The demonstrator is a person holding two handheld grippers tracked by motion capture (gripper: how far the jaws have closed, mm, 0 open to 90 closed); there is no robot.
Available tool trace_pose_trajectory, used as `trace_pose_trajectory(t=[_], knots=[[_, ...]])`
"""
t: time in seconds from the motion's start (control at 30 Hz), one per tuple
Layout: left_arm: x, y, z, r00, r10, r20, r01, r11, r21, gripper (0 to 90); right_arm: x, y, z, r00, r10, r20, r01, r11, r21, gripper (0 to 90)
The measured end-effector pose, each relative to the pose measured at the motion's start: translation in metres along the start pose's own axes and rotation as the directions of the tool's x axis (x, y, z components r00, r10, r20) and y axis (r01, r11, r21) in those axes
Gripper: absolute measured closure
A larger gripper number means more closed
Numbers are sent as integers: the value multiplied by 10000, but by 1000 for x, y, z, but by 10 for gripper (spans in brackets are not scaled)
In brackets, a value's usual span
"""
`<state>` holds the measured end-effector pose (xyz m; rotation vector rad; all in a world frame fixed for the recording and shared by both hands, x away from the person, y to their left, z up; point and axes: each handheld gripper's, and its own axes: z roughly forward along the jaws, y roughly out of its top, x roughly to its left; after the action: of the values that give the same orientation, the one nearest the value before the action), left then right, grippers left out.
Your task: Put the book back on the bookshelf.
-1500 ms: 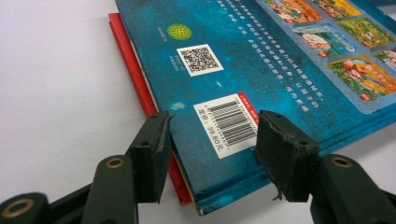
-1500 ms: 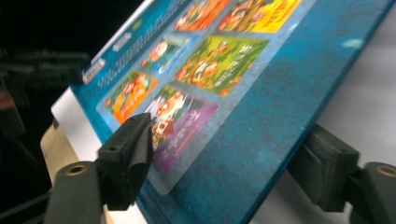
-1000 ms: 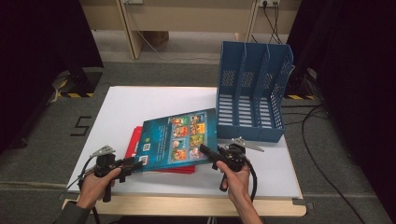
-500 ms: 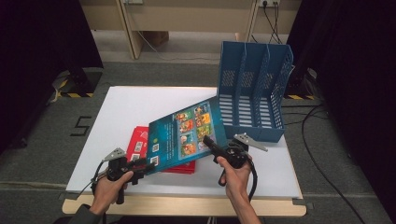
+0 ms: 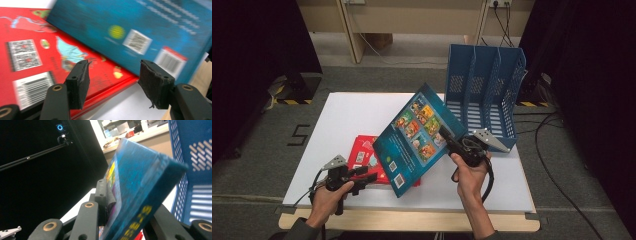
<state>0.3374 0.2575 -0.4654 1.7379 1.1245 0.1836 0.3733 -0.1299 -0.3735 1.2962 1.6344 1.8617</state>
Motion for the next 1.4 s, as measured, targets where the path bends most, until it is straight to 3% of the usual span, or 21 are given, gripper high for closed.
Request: trace_pose_trajectory(t=[0.2,0.3,0.4,0.47,0.53,0.63,0.67,0.73,0.77,0.83,0.87,1.03,1.2,1.4], knots=[[22,2,-11,9969,22,-783,-40,9998,-218,400,-1,10,-5,9979,-644,-7,644,9977,-209,746],[39,0,-17,9878,259,-1536,-267,9996,-34,393,0,16,-5,9931,-1174,-31,1172,9921,-450,746],[51,-1,-23,9817,219,-1893,-213,9998,50,382,6,22,-6,9830,-1836,2,1833,9812,-604,747],[57,0,-27,9714,428,-2337,-421,9991,78,369,10,26,-7,9758,-2188,-28,2181,9736,-667,750],[63,-1,-30,9612,492,-2715,-543,9985,-114,348,13,29,-8,9740,-2266,-48,2254,9705,-852,759],[70,-4,-31,9350,994,-3405,-981,9950,210,299,15,33,-9,9689,-2467,-184,2435,9642,-1054,769],[73,-4,-31,9329,941,-3475,-951,9954,144,264,17,34,-9,9691,-2458,-223,2422,9643,-1071,770],[78,-4,-32,9212,998,-3760,-913,9950,403,236,19,34,-9,9649,-2610,-294,2563,9602,-1111,771],[80,-5,-33,9218,867,-3779,-805,9962,324,217,21,34,-10,9636,-2652,-331,2601,9591,-1117,771],[83,-5,-37,9334,371,-3569,-435,9990,-97,202,26,34,-11,9594,-2790,-412,2735,9561,-1053,771],[84,-5,-39,9337,295,-3568,-387,9991,-188,199,28,34,-12,9576,-2842,-479,2782,9549,-1035,771],[93,-9,-40,9148,297,-4028,-233,9995,208,197,35,32,-11,9544,-2887,-756,2801,9540,-1068,771],[97,-12,-38,9012,475,-4308,-194,9974,695,193,40,22,-6,9504,-2958,-959,2894,9543,-752,763],[97,-14,-34,9011,627,-4290,-204,9945,1025,186,47,10,-3,9387,-3224,-1218,3197,9466,-411,746]])
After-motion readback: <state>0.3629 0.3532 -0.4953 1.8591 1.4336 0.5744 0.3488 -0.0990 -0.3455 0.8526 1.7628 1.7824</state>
